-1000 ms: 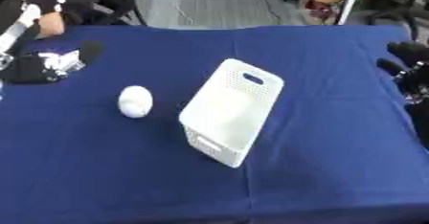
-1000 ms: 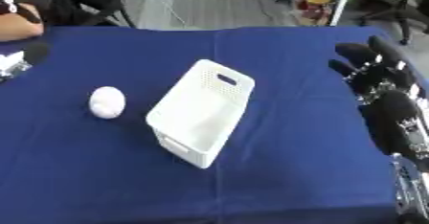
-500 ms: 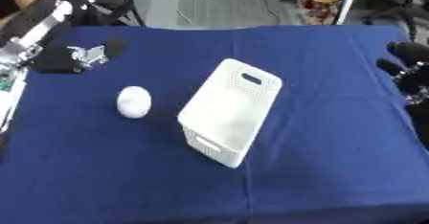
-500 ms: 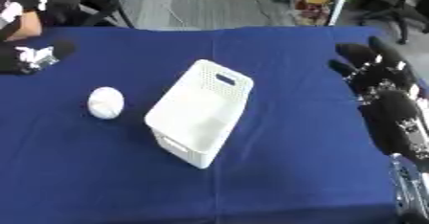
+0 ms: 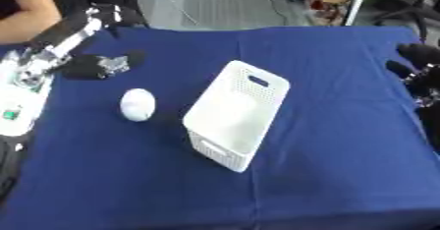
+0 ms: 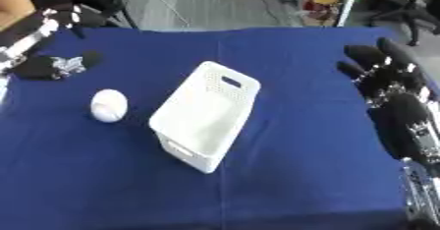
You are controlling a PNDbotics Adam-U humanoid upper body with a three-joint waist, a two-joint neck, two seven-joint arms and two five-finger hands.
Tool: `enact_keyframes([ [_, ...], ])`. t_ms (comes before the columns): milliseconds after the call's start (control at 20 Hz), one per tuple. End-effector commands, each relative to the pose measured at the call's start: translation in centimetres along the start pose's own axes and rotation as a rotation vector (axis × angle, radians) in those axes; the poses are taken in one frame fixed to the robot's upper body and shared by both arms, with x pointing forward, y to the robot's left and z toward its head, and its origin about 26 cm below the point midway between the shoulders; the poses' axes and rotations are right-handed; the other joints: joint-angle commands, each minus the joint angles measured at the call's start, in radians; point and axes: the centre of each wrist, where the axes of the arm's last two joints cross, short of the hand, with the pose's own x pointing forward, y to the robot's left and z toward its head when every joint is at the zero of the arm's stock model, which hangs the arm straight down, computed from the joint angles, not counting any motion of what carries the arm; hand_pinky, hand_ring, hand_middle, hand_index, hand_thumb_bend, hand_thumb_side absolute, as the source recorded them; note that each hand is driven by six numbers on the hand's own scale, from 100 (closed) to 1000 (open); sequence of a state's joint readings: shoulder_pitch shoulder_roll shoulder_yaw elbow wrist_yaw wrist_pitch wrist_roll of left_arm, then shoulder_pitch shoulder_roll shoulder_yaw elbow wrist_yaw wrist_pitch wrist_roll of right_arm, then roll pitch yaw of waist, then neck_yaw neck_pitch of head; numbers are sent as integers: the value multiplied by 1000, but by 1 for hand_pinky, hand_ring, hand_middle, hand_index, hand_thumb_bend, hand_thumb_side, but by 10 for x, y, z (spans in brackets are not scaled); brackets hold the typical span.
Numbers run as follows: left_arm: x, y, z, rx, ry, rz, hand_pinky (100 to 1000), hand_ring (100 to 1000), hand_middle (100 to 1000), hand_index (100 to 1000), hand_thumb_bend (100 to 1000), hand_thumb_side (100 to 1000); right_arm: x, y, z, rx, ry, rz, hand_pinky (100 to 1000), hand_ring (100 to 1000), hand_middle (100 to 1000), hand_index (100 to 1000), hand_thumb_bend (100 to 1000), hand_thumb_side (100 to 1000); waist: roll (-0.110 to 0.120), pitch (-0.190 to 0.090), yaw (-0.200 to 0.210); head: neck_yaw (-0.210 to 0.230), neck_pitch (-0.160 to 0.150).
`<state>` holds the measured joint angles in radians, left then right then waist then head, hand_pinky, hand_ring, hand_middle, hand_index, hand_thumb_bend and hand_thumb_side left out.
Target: Pick up objects on the table and place them in the box.
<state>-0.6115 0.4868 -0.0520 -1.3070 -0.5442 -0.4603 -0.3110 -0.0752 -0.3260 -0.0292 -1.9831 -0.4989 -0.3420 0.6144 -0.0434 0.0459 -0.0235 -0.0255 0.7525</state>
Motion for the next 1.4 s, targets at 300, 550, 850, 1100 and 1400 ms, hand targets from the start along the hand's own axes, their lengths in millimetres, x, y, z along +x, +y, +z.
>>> enact_keyframes([
  [300,-8,-9,-10,-57,14,-71,641,736,807,862,527,847,5,-1,-3,19,-9,12,973,1000,890,1000,130,591,1,-14,0,8,-3],
  [550,-14,-18,-8,-120,21,-116,655,739,805,865,532,861,5,-1,-3,21,-10,12,973,1000,890,1000,129,591,2,-15,-1,9,-3],
  [850,-20,-24,-7,-159,31,-174,677,747,801,869,552,858,5,-1,-3,23,-12,11,973,1000,890,1000,129,591,2,-15,-1,10,-3],
  [1100,-22,-20,-8,-164,28,-285,718,760,794,875,606,835,5,-1,-4,25,-12,11,973,1000,890,1000,128,591,2,-15,-1,11,-3],
  [1400,-26,-21,-7,-165,23,-384,732,765,792,877,625,833,5,-1,-4,28,-14,10,973,1000,890,1000,127,591,1,-16,-1,12,-3],
])
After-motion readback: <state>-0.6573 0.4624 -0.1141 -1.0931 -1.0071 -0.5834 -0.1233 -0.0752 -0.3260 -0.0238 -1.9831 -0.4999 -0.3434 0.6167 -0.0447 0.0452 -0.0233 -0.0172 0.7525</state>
